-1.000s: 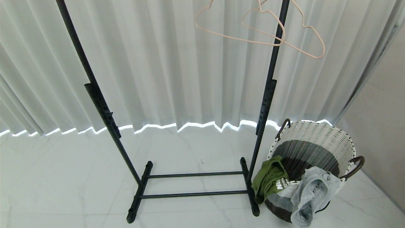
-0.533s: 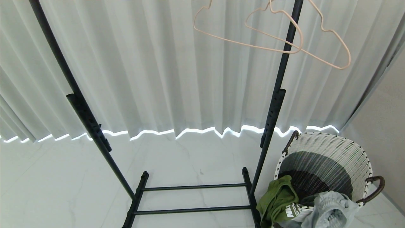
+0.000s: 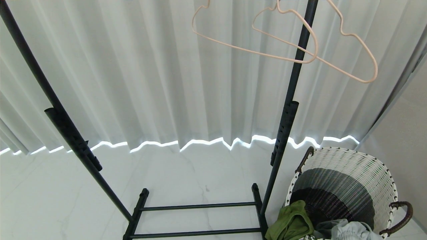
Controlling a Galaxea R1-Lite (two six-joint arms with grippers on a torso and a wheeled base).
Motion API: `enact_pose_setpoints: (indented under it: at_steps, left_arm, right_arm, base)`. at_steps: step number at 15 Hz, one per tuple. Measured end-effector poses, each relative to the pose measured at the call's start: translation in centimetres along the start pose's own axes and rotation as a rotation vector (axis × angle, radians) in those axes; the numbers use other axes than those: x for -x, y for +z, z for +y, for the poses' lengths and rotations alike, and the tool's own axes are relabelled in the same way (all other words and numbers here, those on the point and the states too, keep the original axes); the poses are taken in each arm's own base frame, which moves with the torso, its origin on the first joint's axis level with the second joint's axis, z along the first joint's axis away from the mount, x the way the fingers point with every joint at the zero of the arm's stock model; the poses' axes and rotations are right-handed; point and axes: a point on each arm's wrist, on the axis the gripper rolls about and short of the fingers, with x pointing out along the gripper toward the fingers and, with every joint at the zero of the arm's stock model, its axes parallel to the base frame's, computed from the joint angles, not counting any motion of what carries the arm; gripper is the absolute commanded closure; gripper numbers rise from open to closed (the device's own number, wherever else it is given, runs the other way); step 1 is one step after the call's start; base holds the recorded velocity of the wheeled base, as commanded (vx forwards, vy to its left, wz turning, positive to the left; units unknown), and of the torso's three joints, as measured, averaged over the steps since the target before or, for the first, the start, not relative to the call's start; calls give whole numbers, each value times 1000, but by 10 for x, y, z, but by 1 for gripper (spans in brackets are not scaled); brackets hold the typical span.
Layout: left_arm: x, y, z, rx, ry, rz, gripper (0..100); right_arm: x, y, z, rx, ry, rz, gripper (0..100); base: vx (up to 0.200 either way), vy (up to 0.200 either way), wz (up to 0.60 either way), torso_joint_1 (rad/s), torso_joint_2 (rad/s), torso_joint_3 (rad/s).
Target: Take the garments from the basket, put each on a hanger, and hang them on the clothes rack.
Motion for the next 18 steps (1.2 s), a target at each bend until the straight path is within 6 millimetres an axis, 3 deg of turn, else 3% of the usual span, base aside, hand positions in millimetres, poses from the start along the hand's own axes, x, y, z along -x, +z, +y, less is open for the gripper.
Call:
enact_pose_setpoints:
  at_steps: [12, 15, 18]
  left_arm:
    - [0, 0, 0, 0, -1, 0, 0]
    - [0, 0, 0, 0, -1, 0, 0]
    - [0, 0, 0, 0, -1, 1, 0]
  right_arm:
    - [0, 6, 2, 138, 65, -54, 0]
    - [4, 51, 2, 73, 204, -126, 0]
    - [-11, 79, 4, 113, 359, 62, 0]
  base:
    - [0, 0, 0, 0, 0, 0]
    - [0, 0, 0, 0, 0, 0]
    - [0, 0, 0, 0, 0, 0]
